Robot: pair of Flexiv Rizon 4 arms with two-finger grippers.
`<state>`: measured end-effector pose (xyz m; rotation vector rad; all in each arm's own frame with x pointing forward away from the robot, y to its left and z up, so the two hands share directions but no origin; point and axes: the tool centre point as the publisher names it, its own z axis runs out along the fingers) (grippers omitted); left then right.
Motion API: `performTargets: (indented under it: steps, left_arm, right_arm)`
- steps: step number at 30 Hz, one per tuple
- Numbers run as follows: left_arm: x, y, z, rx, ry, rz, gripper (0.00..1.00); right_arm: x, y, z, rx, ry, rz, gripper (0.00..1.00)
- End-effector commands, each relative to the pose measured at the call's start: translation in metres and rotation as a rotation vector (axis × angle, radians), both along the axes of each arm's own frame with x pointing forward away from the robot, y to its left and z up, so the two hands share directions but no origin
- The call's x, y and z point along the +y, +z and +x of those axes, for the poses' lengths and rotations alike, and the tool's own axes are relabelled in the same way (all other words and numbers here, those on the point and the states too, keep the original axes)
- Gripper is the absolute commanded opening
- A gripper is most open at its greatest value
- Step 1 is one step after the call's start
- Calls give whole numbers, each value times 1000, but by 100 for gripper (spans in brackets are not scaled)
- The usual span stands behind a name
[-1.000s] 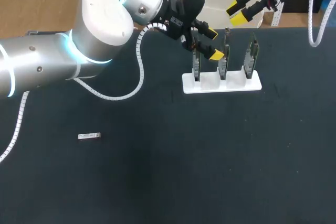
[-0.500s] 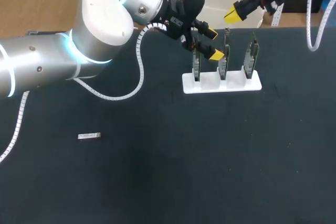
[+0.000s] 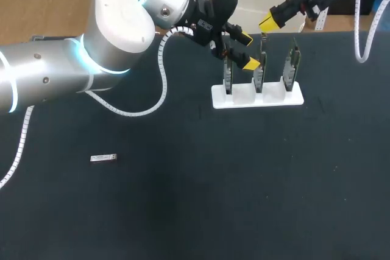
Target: Pick up the optical module with the left hand, and insert it into the network port with the right hand.
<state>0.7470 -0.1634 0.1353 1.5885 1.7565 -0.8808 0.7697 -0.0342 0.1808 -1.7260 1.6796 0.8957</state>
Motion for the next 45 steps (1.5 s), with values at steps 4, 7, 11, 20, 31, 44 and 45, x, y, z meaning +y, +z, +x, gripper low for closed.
performTargets:
  steps: [4,7,11,20,31,44,45]
  left_arm:
    - [-1,0,2,3,-2,5,100]
    - [-1,0,2,3,-2,5,100]
    - [-1,0,2,3,-2,5,100]
    - [-1,0,2,3,-2,5,100]
    - [-1,0,2,3,-2,5,100]
    - [-1,0,2,3,-2,5,100]
    - [-1,0,2,3,-2,5,100]
  right_arm:
    - [0,-6,2,21,1,-1,0]
    - [-1,-9,2,31,1,-4,0]
    - [-2,-13,3,44,-4,-8,0]
    - [-1,-25,0,82,-10,-18,0]
    - [-2,-31,-1,103,-19,-19,0]
    - [-4,-41,-3,127,-26,-26,0]
    - [-4,-41,-4,129,-27,-28,0]
